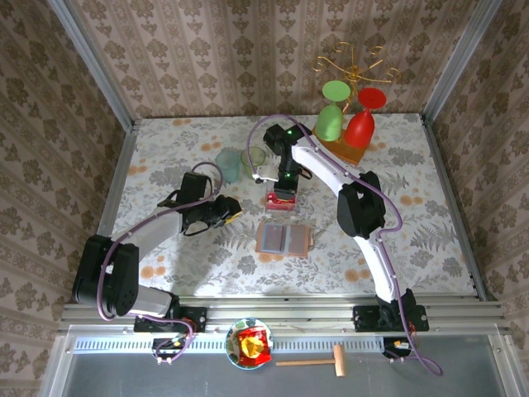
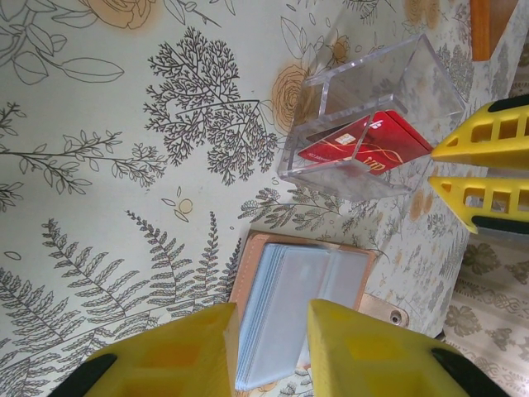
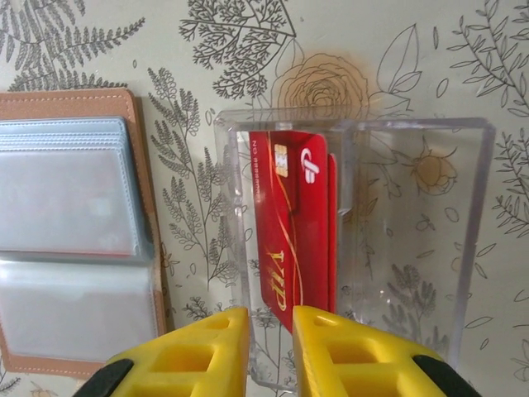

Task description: Take the credit cards out of the card holder

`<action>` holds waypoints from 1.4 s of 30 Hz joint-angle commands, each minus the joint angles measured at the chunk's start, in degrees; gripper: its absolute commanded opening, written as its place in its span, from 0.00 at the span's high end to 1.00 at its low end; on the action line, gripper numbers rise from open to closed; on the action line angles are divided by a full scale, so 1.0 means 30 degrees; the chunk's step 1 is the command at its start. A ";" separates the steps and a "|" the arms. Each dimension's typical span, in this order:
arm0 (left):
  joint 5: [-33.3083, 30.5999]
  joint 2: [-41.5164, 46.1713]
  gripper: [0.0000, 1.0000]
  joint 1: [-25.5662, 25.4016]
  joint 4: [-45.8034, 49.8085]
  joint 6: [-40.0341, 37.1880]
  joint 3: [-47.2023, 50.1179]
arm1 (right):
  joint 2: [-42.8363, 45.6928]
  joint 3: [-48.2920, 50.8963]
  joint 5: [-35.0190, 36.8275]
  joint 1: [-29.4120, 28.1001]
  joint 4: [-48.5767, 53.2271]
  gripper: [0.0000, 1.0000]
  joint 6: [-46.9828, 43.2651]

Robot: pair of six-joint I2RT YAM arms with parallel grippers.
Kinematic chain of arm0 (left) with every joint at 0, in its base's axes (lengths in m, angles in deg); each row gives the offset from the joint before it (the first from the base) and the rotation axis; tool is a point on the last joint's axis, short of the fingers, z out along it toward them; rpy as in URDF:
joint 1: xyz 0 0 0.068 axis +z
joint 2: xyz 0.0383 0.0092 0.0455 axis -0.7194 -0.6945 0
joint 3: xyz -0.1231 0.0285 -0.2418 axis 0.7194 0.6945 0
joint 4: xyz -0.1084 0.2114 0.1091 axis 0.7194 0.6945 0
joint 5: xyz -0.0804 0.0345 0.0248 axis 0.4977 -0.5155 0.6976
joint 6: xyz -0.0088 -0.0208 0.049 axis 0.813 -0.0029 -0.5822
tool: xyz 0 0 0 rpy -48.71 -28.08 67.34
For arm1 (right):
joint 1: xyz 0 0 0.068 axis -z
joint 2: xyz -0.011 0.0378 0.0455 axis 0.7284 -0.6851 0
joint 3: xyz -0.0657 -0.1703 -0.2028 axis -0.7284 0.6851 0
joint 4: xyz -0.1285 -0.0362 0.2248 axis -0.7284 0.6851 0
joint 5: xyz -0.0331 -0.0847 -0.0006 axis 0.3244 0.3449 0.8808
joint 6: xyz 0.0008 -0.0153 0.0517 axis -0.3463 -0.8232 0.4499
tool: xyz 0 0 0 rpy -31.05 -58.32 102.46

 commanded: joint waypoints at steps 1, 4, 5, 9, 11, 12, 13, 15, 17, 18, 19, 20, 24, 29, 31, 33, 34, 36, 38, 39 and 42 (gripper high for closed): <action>0.0308 -0.0298 0.72 0.0005 -0.0347 0.0297 -0.0195 | 0.0930 0.0728 0.0371 0.0102 -0.0781 0.79 0.0765; 0.0310 -0.0299 0.72 -0.0139 -0.0410 0.0328 -0.0187 | 0.1666 0.1645 0.0768 -0.0001 -0.1562 0.79 0.1150; 0.0313 -0.0284 0.72 -0.0198 -0.0413 0.0320 -0.0194 | 0.1896 0.2052 0.0954 -0.0037 -0.1874 0.79 0.1282; 0.0329 -0.0256 0.72 -0.0458 -0.0450 0.0329 -0.0253 | 0.2990 0.3358 0.1283 -0.0216 -0.2913 0.79 0.2002; 0.0317 -0.0248 0.72 -0.0695 -0.0476 0.0313 -0.0282 | 0.3679 0.4182 0.1299 -0.0333 -0.3545 0.79 0.2673; 0.0337 -0.0241 0.72 -0.0806 -0.0487 0.0324 -0.0259 | 0.4003 0.4486 0.1279 -0.0387 -0.3802 0.79 0.3082; 0.0345 -0.0219 0.72 -0.0928 -0.0472 0.0303 -0.0257 | 0.4387 0.4793 0.1255 -0.0438 -0.4174 0.79 0.3677; 0.0319 -0.0183 0.72 -0.1165 -0.0479 0.0362 -0.0230 | 0.5138 0.5613 0.1106 -0.0509 -0.5142 0.79 0.5068; 0.0298 -0.0119 0.72 -0.1473 -0.0610 0.0442 -0.0140 | 0.5876 0.6677 0.0775 -0.0593 -0.6343 0.79 0.6698; 0.0285 -0.0086 0.72 -0.1498 -0.0646 0.0490 -0.0086 | 0.6290 0.7184 0.0502 -0.0628 -0.6901 0.79 0.7680; 0.0237 -0.0080 0.73 -0.1507 -0.0648 0.0503 -0.0042 | 0.6682 0.7711 0.0180 -0.0684 -0.7451 0.79 0.8741; 0.0227 -0.0079 0.72 -0.2111 -0.0648 0.0503 -0.0019 | 0.7040 0.8159 0.0014 -0.0739 -0.8028 0.79 0.9749; 0.0083 -0.0151 0.73 -0.2682 -0.0725 0.0589 0.0131 | 0.8922 1.0807 -0.0716 -0.0952 -1.1100 0.79 1.4566; -0.0005 -0.0295 0.72 -0.3288 -0.0802 0.0634 0.0156 | 1.1229 1.4911 -0.1758 -0.1048 -1.5562 0.79 2.1263; -0.0052 -0.0308 0.72 -0.3457 -0.0993 0.0751 0.0294 | 1.1967 1.6519 -0.2116 -0.1049 -1.7013 0.80 2.3938; -0.0068 -0.0357 0.73 -0.3621 -0.1282 0.0890 0.0473 | 1.2562 1.7883 -0.2894 -0.1040 -1.8253 0.80 2.6254; -0.0077 -0.0412 0.73 -0.3672 -0.1423 0.0972 0.0534 | 1.2785 1.8501 -0.3485 -0.1048 -1.8832 0.80 2.7459; -0.0067 -0.0515 0.73 -0.3772 -0.1519 0.1063 0.0568 | 1.3174 1.9529 -0.4313 -0.1162 -1.9878 0.80 2.9404; -0.0082 -0.0646 0.72 -0.3897 -0.1692 0.1115 0.0596 | 1.3772 2.0560 -0.4269 -0.1487 -2.0710 0.82 3.1076; -0.0074 -0.0744 0.73 -0.3963 -0.1840 0.1118 0.0622 | 1.4038 2.0936 -0.4154 -0.1634 -2.0973 0.83 3.1612; 0.0141 -0.1215 0.72 -0.4113 -0.2206 0.1205 0.0626 | 1.4565 2.1711 -0.3486 -0.2050 -2.0987 0.85 3.2843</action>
